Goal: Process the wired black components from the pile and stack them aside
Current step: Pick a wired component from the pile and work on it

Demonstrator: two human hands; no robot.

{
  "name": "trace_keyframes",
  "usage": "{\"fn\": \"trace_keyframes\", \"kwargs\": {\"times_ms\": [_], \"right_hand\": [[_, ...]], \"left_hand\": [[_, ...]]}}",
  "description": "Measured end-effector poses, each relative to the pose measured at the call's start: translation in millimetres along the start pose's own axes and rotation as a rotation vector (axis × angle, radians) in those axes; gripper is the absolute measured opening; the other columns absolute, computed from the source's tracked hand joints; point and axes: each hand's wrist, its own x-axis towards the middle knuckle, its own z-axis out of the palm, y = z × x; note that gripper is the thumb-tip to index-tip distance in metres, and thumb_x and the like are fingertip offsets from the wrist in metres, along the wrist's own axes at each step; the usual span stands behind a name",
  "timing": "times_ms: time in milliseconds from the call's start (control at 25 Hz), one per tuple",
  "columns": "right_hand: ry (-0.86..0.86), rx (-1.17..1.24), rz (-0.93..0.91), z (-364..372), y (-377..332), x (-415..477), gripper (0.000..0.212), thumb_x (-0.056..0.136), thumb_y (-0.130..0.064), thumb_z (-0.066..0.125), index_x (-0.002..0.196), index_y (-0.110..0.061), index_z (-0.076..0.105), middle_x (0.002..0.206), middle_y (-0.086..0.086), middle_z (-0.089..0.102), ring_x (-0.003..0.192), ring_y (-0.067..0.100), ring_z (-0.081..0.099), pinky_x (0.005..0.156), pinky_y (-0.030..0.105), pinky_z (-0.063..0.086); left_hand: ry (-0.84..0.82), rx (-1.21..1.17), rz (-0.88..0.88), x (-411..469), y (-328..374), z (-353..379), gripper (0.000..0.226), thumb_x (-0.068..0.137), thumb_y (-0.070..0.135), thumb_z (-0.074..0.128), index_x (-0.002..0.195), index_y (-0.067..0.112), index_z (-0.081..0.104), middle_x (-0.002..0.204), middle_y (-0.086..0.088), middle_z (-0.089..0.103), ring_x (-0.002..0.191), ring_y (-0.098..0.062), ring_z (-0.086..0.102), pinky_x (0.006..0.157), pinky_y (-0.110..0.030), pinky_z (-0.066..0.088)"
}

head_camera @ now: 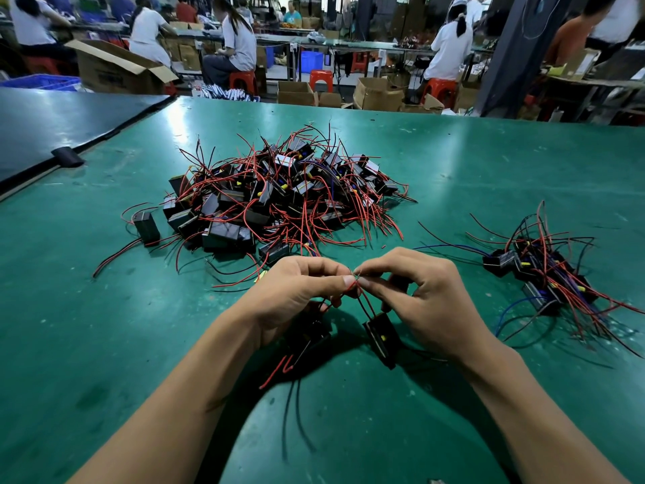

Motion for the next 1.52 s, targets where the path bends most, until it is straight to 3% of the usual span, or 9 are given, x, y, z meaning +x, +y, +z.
{"fn": "trace_keyframes", "kwargs": {"times_ms": [240, 440, 520, 880, 1080, 1520], "right_hand": [[0.015, -0.029, -0.036, 2.9, 2.4, -0.2, 0.010, 0.086, -0.011, 0.076, 0.096, -0.009, 0.079, 0.086, -0.002, 0.073, 0.077, 0.007, 0.067, 0.068, 0.024, 0.052], [0.023, -0.055, -0.043, 3.7, 7.0, -1.5, 0.029, 0.088, -0.015, 0.075, 0.116, -0.018, 0.074, 0.093, -0.006, 0.069, 0.070, 0.011, 0.063, 0.065, 0.034, 0.055], [-0.001, -0.083, -0.072, 5.4, 9.9, -1.9, 0.030, 0.090, -0.018, 0.071, 0.120, -0.022, 0.073, 0.096, -0.007, 0.067, 0.076, 0.015, 0.064, 0.067, 0.038, 0.054], [-0.010, -0.107, -0.066, 5.2, 17.7, -1.6, 0.026, 0.095, -0.041, 0.063, 0.110, -0.024, 0.077, 0.093, -0.011, 0.067, 0.074, 0.014, 0.065, 0.061, 0.038, 0.052], [0.035, -0.116, -0.061, 6.7, 12.4, -2.0, 0.021, 0.093, -0.036, 0.067, 0.106, -0.024, 0.077, 0.088, -0.010, 0.068, 0.070, 0.013, 0.063, 0.060, 0.038, 0.052], [0.036, -0.139, -0.041, 4.6, 5.8, -1.2, 0.022, 0.092, -0.035, 0.066, 0.100, -0.019, 0.079, 0.086, -0.007, 0.069, 0.068, 0.012, 0.062, 0.061, 0.038, 0.052]], "left_hand": [[-0.004, 0.008, 0.003, -0.3, 0.8, 0.0, 0.013, 0.067, 0.023, 0.077, 0.076, 0.014, 0.072, 0.080, -0.004, 0.070, 0.063, -0.010, 0.055, 0.059, -0.022, 0.042], [-0.017, 0.009, -0.016, -0.3, 1.8, -1.5, 0.014, 0.067, 0.025, 0.077, 0.076, 0.015, 0.073, 0.080, -0.004, 0.071, 0.064, -0.011, 0.054, 0.060, -0.024, 0.041], [-0.020, 0.008, -0.021, -0.2, 1.4, -2.2, 0.014, 0.065, 0.025, 0.078, 0.075, 0.016, 0.073, 0.080, -0.004, 0.071, 0.065, -0.012, 0.053, 0.062, -0.025, 0.040], [-0.028, 0.013, -0.013, 0.5, 0.0, -3.8, 0.018, 0.064, 0.025, 0.079, 0.077, 0.013, 0.074, 0.080, -0.004, 0.072, 0.063, -0.010, 0.053, 0.062, -0.024, 0.040], [-0.037, -0.016, -0.032, 0.5, 0.1, -4.8, 0.028, 0.062, 0.021, 0.079, 0.087, 0.009, 0.072, 0.088, -0.009, 0.073, 0.068, -0.010, 0.060, 0.063, -0.021, 0.045], [-0.013, 0.004, -0.004, -0.2, 1.0, -2.5, 0.009, 0.072, 0.017, 0.077, 0.079, 0.014, 0.073, 0.082, -0.007, 0.072, 0.067, -0.012, 0.057, 0.063, -0.025, 0.043]]}}
